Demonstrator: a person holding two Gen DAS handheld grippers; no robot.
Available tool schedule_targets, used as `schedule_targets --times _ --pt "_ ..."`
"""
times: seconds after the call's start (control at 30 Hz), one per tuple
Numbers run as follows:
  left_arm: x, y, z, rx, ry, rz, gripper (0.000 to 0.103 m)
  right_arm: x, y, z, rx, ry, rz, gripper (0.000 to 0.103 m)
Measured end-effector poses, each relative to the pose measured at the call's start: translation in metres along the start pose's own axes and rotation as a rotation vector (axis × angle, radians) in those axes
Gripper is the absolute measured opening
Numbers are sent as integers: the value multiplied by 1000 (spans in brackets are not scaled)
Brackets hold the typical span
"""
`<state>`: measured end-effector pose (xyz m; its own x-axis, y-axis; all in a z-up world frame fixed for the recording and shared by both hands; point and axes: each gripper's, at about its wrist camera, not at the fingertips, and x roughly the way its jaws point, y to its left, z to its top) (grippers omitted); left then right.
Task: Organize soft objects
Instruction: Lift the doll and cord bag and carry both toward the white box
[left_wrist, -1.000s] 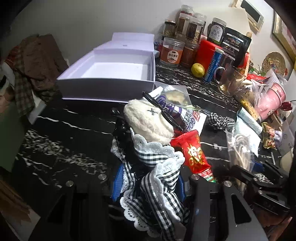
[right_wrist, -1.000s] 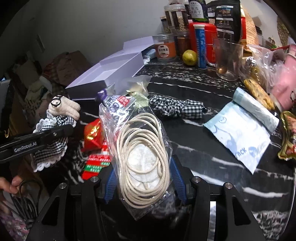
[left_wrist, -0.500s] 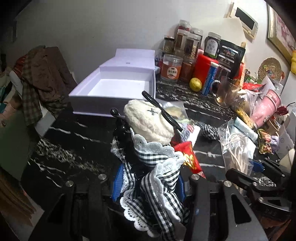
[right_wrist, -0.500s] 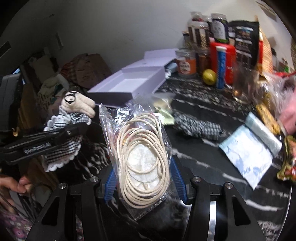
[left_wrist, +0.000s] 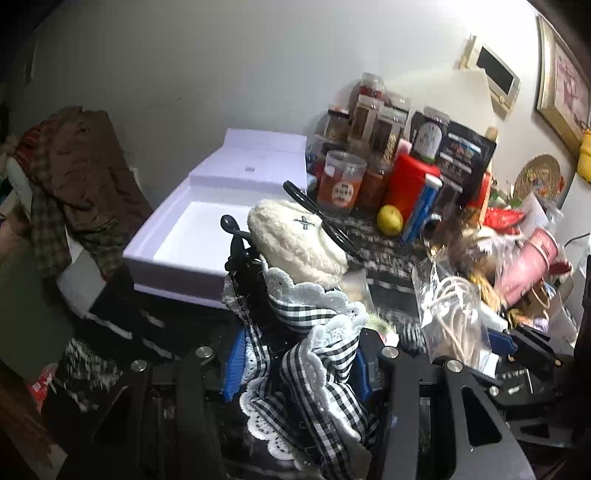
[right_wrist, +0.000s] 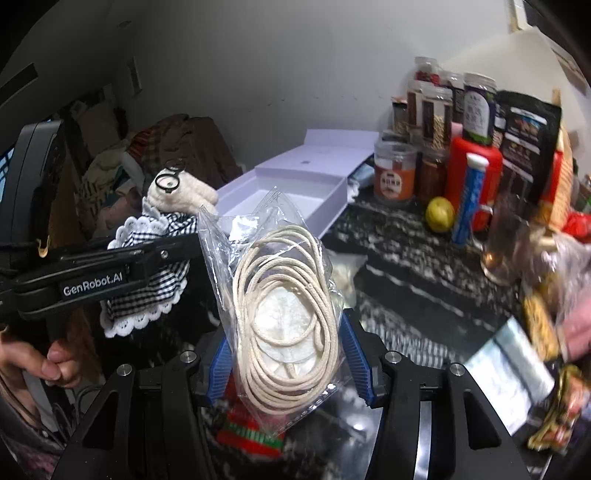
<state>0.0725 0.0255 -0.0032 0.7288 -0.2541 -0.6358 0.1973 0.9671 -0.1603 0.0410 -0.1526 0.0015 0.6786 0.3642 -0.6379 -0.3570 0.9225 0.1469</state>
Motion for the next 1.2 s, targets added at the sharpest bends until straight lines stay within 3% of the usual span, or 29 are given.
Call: schedule_targets --times 0.33,0.8,0.97,1.2 --pt "22 21 56 7 -69 35 46 35 -8 59 -47 -29 17 54" --pt "73 35 132 93 -136 -8 46 91 -24 136 -77 -97 -15 54" --pt "83 38 157 148 -183 27 46 112 -22 162 -103 -115 -8 55" --pt "103 58 179 136 -197 68 46 147 -24 185 -89 -110 25 56"
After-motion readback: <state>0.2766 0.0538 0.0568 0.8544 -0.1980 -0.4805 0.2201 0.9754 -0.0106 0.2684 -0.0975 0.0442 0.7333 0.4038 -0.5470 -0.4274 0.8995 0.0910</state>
